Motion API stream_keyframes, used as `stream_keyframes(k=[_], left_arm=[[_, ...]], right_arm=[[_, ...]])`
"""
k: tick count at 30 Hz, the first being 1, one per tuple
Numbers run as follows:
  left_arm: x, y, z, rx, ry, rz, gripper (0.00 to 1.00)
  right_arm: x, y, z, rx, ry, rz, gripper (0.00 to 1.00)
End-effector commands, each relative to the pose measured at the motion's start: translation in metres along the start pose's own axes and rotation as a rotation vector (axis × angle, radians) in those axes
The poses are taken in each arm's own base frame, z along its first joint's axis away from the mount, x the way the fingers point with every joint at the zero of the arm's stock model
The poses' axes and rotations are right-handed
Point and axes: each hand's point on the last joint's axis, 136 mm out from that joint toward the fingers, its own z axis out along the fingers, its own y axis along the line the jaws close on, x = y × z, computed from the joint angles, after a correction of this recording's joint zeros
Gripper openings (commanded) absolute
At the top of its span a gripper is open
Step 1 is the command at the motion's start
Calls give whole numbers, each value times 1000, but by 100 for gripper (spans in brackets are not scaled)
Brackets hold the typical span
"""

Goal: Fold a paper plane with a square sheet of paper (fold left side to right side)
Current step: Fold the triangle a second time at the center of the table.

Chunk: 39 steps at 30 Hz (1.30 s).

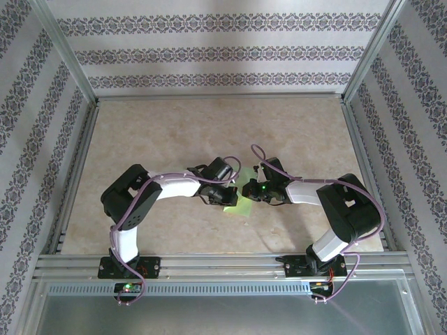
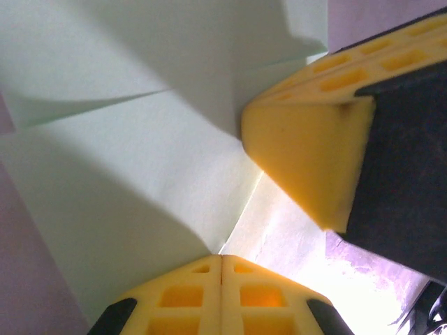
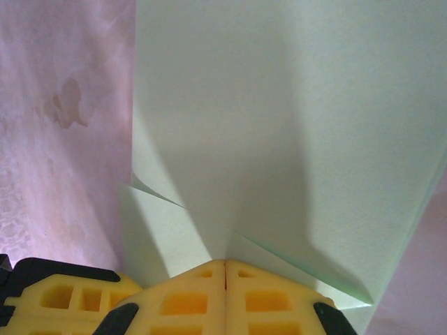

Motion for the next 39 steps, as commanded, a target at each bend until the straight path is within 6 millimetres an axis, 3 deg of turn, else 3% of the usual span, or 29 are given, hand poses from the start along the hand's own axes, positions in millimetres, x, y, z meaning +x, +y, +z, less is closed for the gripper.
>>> stream_keyframes(k=[1,39], left_arm=[[35,27,-1,-97,95,-51,0],[53,59,-26,-134,54,-156,0]], right_arm=[[49,-80,1,285,134,108,0],[50,-80,-2,292,140,103,0]])
